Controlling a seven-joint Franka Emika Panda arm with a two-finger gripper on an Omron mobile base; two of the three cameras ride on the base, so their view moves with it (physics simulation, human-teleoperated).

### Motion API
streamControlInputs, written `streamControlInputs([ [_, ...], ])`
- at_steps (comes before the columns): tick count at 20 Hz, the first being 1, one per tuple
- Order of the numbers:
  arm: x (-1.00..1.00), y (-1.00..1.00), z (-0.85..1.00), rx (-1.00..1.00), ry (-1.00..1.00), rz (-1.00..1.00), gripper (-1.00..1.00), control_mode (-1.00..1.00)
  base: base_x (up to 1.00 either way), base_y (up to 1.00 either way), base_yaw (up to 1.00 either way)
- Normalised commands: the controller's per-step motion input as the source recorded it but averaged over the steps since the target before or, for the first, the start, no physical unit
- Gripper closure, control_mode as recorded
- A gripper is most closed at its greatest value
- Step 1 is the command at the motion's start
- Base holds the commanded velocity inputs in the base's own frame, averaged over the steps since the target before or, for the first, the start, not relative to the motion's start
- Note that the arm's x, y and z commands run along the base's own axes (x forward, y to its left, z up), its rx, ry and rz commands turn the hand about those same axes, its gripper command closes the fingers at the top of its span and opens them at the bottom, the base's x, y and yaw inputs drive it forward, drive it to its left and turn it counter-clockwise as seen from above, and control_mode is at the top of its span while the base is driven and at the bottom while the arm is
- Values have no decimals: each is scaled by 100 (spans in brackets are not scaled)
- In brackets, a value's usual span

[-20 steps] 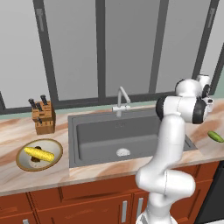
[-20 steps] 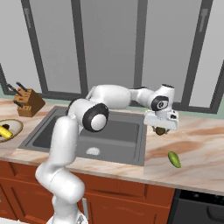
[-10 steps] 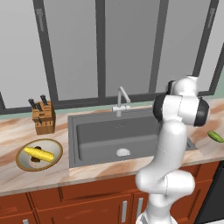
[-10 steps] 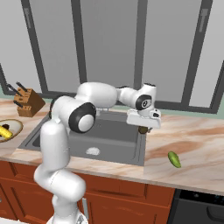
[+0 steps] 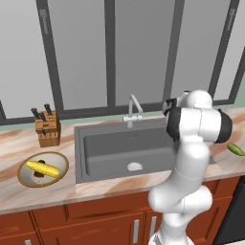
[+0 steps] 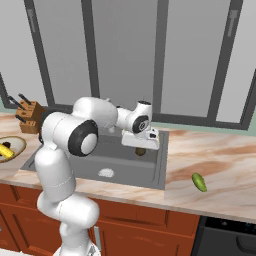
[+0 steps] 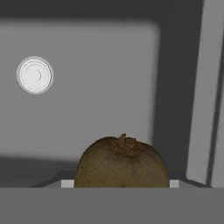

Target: There is a mixed pile of frozen fruits and vegetables on the counter. Locate all the frozen vegetables and place the items in a bowl on the counter. Take all the frozen fruits and defrost them in a running sink.

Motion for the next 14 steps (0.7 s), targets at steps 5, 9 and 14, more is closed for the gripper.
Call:
streamControlInputs([
  [5,29,57,-50,-2,-8,-12,100,-100,0,0,0],
  [9,34,54,-61,-7,-4,-13,100,-100,0,0,0],
  [14,28,17,-68,-7,-7,-13,100,-100,0,0,0],
])
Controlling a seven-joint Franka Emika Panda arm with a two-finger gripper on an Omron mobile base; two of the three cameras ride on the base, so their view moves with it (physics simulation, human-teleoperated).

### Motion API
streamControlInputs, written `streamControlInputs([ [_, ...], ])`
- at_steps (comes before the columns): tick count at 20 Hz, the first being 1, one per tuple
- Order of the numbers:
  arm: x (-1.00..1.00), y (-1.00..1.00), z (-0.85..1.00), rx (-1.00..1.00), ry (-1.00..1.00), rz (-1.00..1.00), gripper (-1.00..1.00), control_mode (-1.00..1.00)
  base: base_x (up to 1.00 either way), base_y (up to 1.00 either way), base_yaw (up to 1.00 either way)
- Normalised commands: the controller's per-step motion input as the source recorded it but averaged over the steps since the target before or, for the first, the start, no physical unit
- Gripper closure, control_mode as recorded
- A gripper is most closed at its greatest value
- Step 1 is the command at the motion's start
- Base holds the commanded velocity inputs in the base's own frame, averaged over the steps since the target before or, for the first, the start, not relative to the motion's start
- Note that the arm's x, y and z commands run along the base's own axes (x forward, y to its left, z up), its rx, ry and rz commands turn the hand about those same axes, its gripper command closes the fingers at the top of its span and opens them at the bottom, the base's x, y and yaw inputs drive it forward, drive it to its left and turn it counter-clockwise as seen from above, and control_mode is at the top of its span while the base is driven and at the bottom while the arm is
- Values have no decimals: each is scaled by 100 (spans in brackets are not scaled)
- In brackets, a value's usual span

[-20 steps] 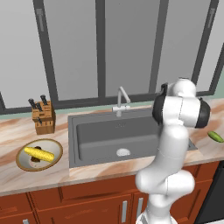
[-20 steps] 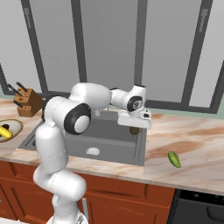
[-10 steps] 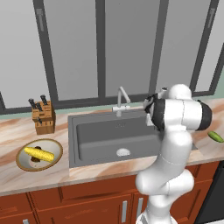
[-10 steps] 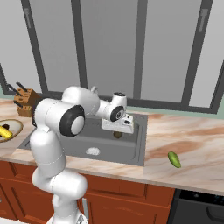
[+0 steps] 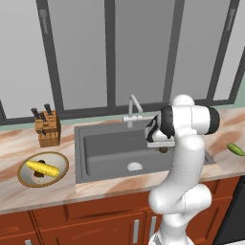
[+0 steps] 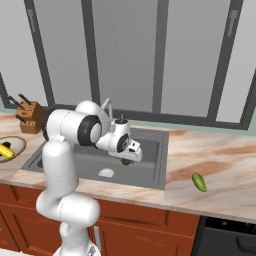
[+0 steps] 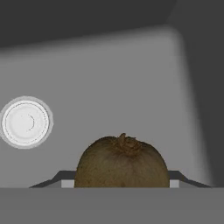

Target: There is a mixed pile of frozen fruits and vegetables on the counter. Locate all the frozen vegetables and place the items in a bowl on the counter. Take all the frozen fruits and defrost them in a running sink.

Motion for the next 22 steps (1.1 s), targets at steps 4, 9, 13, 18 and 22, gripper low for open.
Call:
streamControlInputs([
  [4,38,-1,-54,-6,-17,-9,100,-100,0,0,0],
  [9,53,0,-56,-5,-3,-2,100,-100,0,0,0],
  [13,71,0,-45,3,16,1,100,-100,0,0,0],
  [18,48,-13,-10,0,6,0,100,-100,0,0,0],
  [22,30,-18,-15,0,0,0,100,-100,0,0,0],
])
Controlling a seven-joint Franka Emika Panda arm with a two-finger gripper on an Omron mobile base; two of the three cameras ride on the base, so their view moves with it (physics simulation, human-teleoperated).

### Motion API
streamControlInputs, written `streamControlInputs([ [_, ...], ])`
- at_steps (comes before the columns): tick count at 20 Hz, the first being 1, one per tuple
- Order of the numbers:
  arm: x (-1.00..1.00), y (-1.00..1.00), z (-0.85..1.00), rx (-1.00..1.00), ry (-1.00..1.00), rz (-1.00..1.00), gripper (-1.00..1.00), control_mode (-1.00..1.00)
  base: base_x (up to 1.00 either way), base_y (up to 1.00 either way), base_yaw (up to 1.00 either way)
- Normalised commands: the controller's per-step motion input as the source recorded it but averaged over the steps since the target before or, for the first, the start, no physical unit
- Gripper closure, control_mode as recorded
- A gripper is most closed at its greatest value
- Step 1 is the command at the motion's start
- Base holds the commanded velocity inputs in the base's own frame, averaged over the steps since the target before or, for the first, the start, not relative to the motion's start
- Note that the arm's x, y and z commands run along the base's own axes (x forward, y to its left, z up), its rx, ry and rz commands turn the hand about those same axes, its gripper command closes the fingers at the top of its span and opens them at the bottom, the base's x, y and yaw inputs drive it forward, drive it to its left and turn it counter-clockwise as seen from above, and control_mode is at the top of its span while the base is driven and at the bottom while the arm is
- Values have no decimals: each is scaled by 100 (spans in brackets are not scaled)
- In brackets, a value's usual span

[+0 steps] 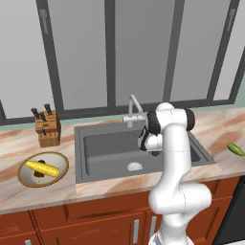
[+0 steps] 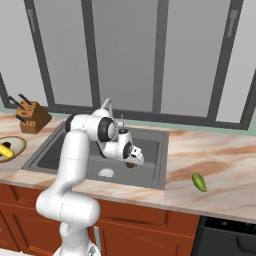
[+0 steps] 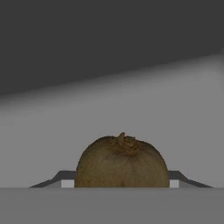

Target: There is a mixed pile of frozen fruits and vegetables on the counter. Locate all the frozen vegetables and place the items in a bowl on the counter. Take all the frozen fruits and defrost them in a running sink.

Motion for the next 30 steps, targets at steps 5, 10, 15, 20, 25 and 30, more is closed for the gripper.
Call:
streamControlInputs([
  [5,17,-16,-41,0,6,6,100,-100,0,0,0],
  [10,11,-5,-41,0,9,7,-100,-100,0,0,0],
  [15,5,-1,1,0,2,1,-100,-100,0,0,0],
  [20,-19,-15,31,0,10,-1,-100,-100,0,0,0],
  [25,-15,-2,64,0,6,0,-100,-100,0,0,0],
  [30,-28,-2,62,0,1,0,-100,-100,0,0,0],
])
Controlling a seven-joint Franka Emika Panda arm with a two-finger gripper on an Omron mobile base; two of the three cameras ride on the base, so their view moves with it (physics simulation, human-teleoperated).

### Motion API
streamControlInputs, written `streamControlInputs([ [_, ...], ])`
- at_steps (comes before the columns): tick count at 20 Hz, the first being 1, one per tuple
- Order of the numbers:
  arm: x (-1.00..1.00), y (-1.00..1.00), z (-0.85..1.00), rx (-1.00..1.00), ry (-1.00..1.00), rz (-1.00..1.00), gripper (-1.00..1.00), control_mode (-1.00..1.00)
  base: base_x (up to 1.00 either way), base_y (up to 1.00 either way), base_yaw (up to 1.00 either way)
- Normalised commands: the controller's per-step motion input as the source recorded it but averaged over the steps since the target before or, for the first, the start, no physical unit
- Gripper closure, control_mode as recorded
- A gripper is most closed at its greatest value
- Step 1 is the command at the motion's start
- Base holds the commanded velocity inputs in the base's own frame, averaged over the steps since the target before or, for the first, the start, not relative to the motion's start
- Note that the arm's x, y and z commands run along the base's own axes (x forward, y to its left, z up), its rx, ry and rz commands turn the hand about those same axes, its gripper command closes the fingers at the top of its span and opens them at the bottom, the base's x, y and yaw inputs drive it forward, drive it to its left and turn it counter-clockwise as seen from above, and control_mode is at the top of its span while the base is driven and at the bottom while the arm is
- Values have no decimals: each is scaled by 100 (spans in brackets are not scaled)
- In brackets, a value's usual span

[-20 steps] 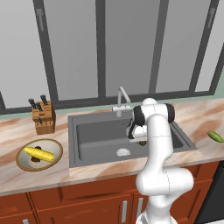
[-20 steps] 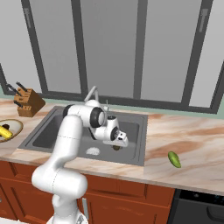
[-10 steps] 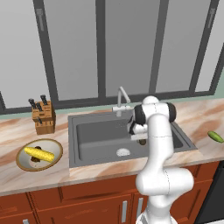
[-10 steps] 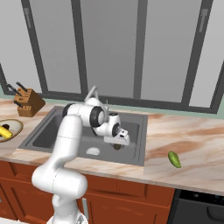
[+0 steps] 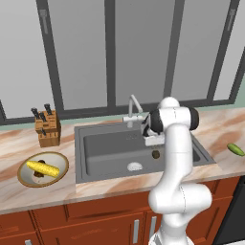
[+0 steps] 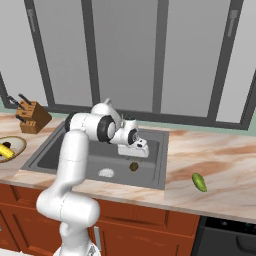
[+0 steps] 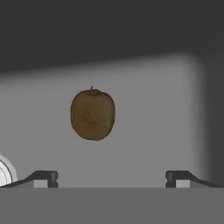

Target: There is a mixed pile of frozen fruits and vegetables on the counter. Locate all the frozen vegetables and place the items in a bowl on the counter. Take all the frozen fruits and defrost them in a running sink.

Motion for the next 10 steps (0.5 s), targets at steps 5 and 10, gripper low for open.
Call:
streamControlInputs([
  [5,-19,-15,48,6,0,0,-100,-100,0,0,0],
  [10,-16,-10,66,2,0,1,-100,-100,0,0,0],
])
